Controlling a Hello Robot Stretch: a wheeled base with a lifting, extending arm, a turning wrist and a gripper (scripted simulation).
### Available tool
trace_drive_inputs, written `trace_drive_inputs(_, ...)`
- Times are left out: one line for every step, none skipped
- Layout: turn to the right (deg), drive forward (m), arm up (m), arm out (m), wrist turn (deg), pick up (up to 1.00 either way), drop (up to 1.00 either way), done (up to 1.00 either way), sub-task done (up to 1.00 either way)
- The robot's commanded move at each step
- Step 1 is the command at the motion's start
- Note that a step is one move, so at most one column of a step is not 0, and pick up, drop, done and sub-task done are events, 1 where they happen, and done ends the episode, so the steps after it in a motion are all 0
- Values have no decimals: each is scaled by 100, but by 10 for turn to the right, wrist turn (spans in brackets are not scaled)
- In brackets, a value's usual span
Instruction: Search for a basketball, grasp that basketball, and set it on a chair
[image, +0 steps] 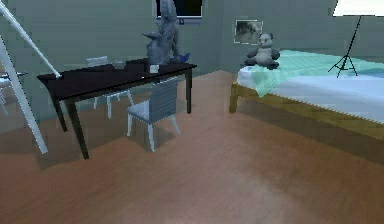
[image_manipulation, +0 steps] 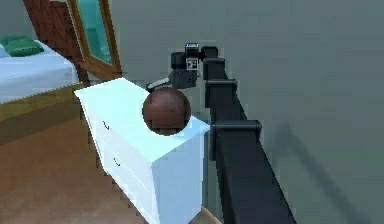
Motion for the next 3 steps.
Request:
trace_drive_inputs(0,0,-16,0,0,0,0,0,0)
trace_drive_inputs(0,0,0,0,0,100,0,0,0)
trace_drive_inputs(0,0,10,0,0,0,0,0,0)
